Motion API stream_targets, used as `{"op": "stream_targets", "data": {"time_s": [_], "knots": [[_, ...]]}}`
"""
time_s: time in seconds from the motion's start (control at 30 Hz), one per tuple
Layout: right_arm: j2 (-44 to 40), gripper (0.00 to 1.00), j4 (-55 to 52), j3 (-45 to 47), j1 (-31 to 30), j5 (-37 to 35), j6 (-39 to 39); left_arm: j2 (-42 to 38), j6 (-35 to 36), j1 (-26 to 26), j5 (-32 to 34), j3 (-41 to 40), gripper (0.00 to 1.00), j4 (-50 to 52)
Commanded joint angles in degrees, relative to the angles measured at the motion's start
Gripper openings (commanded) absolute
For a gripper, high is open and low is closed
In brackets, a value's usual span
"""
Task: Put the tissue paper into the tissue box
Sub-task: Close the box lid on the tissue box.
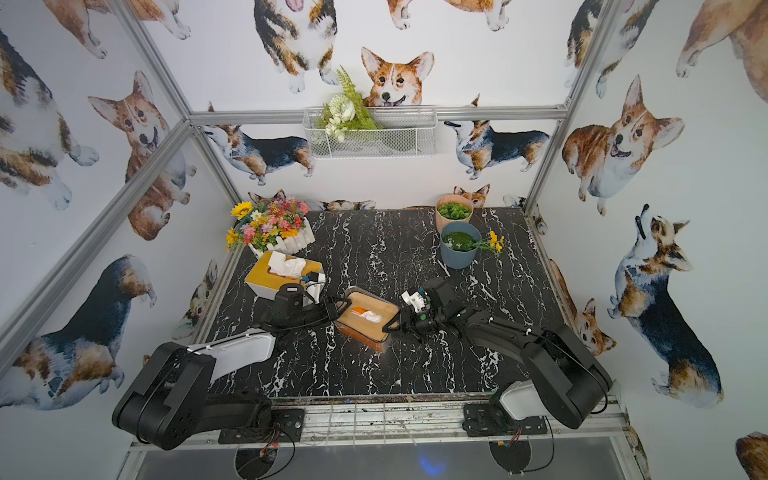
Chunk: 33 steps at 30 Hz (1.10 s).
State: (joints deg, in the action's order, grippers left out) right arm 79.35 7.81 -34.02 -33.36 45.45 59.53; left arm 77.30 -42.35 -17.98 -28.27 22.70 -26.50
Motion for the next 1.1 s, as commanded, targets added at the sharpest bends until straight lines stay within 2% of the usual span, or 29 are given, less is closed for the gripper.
{"op": "stream_targets", "data": {"time_s": [0.0, 0.4, 0.6, 0.7, 0.87, 1.07], "knots": [[0.52, 0.44, 8.65, -0.5, -0.14, 0.11, 0.63, 0.25, 0.43, -0.22, -2.05, -0.15, 0.46, 0.79], [1.59, 0.38, 16.53, 4.27, -0.18, -0.23, 4.53, 0.4, 0.27, -0.21, -2.05, -0.64, 0.46, 0.44], [-0.5, 0.46, 20.08, 5.52, -0.19, -0.62, 7.12, 0.06, 0.29, -0.2, -2.06, -0.29, 0.46, 0.83], [-2.68, 0.48, 15.83, 3.32, -0.15, -1.63, 4.77, -0.86, 0.37, -0.15, -2.01, -0.21, 0.47, 1.16], [-6.74, 0.55, -0.03, -1.36, -0.19, -8.07, -4.75, -4.65, 1.66, -0.06, -1.07, 1.55, 0.55, 4.66], [-9.17, 0.62, -6.01, -0.83, 0.25, -11.7, -8.94, -9.71, 4.77, -0.06, 2.09, 4.47, 0.67, 10.89]]}}
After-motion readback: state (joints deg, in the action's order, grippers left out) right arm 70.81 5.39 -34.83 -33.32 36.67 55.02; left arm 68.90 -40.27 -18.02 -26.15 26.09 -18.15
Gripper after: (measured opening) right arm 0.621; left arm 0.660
